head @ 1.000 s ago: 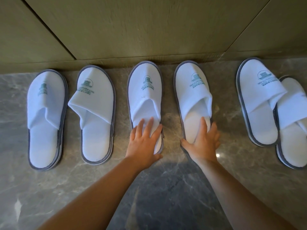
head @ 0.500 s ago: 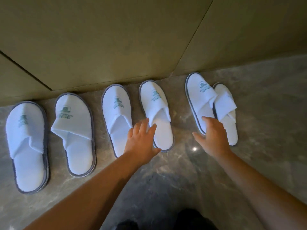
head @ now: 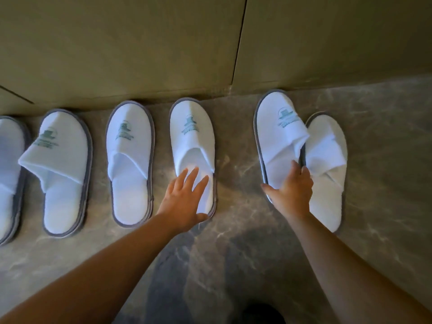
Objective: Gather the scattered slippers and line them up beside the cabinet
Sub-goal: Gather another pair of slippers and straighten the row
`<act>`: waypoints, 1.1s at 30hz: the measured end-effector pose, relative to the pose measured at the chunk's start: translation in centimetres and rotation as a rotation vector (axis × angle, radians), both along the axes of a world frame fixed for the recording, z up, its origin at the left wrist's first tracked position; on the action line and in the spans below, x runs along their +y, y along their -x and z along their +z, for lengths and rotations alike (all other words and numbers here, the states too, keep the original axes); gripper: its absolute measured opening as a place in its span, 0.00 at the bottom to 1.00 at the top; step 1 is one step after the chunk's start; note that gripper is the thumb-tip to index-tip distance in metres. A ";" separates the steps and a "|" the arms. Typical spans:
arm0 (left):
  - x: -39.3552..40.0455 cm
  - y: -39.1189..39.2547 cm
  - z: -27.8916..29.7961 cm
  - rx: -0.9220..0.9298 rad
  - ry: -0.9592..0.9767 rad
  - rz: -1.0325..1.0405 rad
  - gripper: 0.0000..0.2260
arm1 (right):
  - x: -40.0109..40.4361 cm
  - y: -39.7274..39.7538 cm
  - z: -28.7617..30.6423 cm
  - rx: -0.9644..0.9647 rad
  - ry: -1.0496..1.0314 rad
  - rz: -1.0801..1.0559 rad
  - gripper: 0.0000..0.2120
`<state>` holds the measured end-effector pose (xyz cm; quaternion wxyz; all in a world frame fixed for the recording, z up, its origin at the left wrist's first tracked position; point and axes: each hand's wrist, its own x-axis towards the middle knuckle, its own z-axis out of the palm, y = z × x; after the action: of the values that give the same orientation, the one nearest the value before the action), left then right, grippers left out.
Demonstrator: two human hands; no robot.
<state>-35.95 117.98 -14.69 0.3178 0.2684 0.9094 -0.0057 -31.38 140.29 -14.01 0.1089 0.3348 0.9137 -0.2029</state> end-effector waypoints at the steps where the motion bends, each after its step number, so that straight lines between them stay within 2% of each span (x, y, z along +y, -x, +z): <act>1: 0.1 -0.1 0.2 -0.001 -0.005 0.036 0.40 | 0.2 0.1 -0.4 -0.014 0.000 0.011 0.45; 6: 0.9 -0.9 0.8 0.019 0.003 0.140 0.39 | 0.7 0.0 -1.7 -0.116 -0.034 0.070 0.47; 15: 1.3 -1.3 -0.9 0.032 -0.006 0.144 0.38 | -0.8 -1.3 -2.8 -0.043 -0.046 0.097 0.47; 21: 1.0 -1.4 -1.5 0.047 -0.032 0.128 0.37 | -2.7 -1.7 -3.4 -0.064 0.024 0.065 0.46; 33: 0.7 -1.1 -1.8 0.038 -0.062 0.119 0.40 | -3.8 -0.4 -3.7 -0.025 -0.019 0.080 0.45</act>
<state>-34.82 118.69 -16.46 0.2917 0.2232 0.9294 0.0362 -30.96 136.45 -17.68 0.1250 0.3015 0.9268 -0.1855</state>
